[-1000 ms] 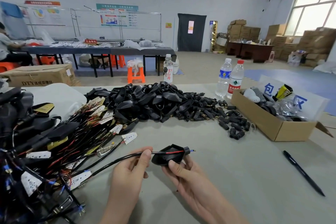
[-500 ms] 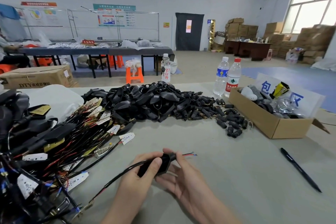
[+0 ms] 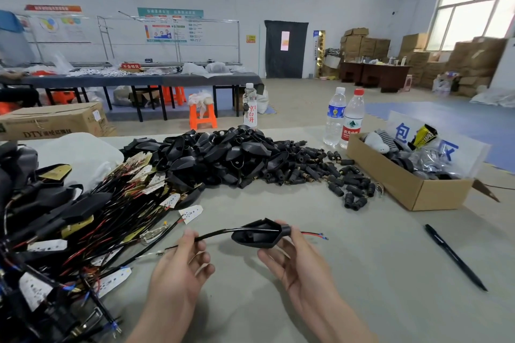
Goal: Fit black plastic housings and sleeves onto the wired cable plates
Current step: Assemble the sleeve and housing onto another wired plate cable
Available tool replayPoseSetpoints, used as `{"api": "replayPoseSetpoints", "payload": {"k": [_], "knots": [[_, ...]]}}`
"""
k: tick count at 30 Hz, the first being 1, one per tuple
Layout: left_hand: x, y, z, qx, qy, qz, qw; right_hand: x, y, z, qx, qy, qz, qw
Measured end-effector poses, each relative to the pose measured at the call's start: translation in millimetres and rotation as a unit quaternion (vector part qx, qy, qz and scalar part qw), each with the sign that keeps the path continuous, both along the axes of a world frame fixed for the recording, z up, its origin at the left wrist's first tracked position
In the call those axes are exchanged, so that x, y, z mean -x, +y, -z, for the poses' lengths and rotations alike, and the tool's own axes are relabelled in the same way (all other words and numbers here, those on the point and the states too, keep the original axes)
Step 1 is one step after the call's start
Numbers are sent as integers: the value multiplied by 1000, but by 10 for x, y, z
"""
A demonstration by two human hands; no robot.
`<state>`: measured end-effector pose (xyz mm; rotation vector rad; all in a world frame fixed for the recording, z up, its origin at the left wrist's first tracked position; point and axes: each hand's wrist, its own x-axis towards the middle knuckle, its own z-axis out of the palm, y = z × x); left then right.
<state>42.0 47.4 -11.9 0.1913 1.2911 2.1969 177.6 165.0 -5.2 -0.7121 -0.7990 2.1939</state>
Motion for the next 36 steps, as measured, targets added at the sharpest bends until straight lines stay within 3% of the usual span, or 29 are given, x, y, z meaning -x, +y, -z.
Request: {"api": "replayPoseSetpoints", "payload": {"k": [10,20,30,36], "knots": [[-51,26,58,63,199,-17,978,0,14,42,48,48,-47,997],[-117,11,106,98,300,5,949,14,5,92,39,72,-120,989],[-51,22,123,132,243,64,959,-24,125,65,47,68,-41,996],[82,-15,70,55,110,9,992,-59,180,36,44,58,-19,997]]}}
